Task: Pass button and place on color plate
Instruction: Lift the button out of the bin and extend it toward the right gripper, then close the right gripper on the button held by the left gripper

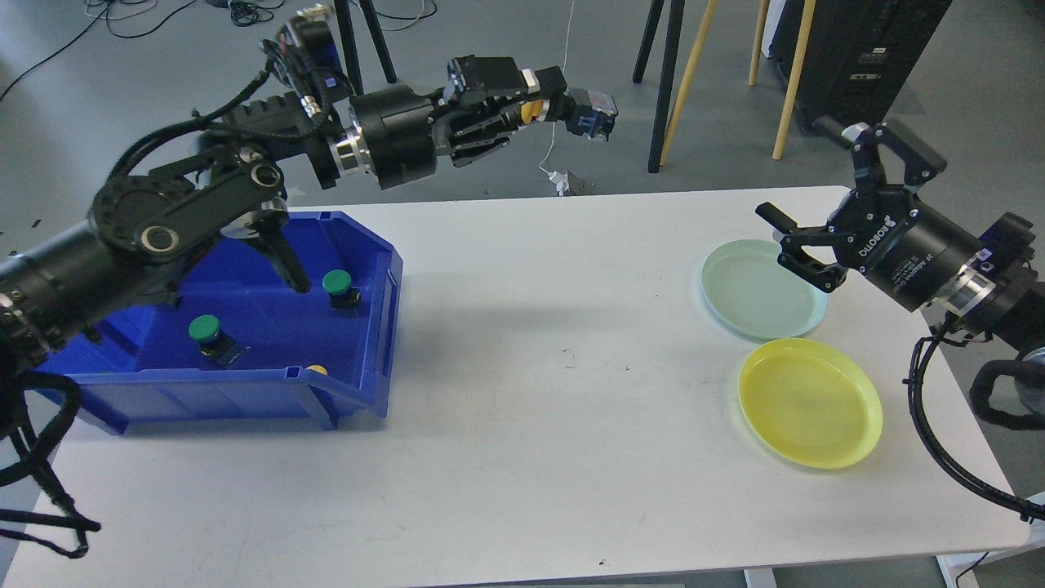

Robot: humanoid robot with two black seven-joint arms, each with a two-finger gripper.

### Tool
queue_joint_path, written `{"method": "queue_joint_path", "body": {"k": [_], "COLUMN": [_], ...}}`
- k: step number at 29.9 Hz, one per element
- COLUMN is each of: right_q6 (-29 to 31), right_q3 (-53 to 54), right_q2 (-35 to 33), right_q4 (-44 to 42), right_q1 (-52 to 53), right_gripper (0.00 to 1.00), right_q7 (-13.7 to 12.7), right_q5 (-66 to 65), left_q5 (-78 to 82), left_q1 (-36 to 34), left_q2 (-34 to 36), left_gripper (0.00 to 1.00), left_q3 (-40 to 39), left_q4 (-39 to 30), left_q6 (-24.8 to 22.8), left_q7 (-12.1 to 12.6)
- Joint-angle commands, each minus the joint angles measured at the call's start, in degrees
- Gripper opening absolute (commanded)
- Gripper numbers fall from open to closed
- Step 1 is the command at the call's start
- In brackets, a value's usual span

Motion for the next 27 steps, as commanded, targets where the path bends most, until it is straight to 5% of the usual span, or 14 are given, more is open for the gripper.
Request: {"method": "queue_joint_path", "body": {"k": [1,13,27], "right_q6": [-1.4,-1.7,-1.5], "right_q3": [0.7,-9.8,-12.9], "right_q2": [1.6,8.5,12.9], "right_q4": [1.5,-4.3,-8.3], "right_q1": [-0.9,13.7,16.0], "right_gripper": [1.00,1.00,0.98], "right_q7": [0.5,0.5,0.4], "right_q5": [-0.4,-0.1,-0.1], "left_q5": [0.5,1.1,1.1], "left_q1": [2.3,4.4,4.3], "left_q2": [-1.9,-5.1,-5.7], "left_gripper": [0.01,0.01,0.01], "left_q3": [-0.2,0.0,0.0], "left_q4": [1.0,1.6,2.3], "left_q6": [0.0,0.0,0.0], "left_q7": [0.0,0.0,0.0]}}
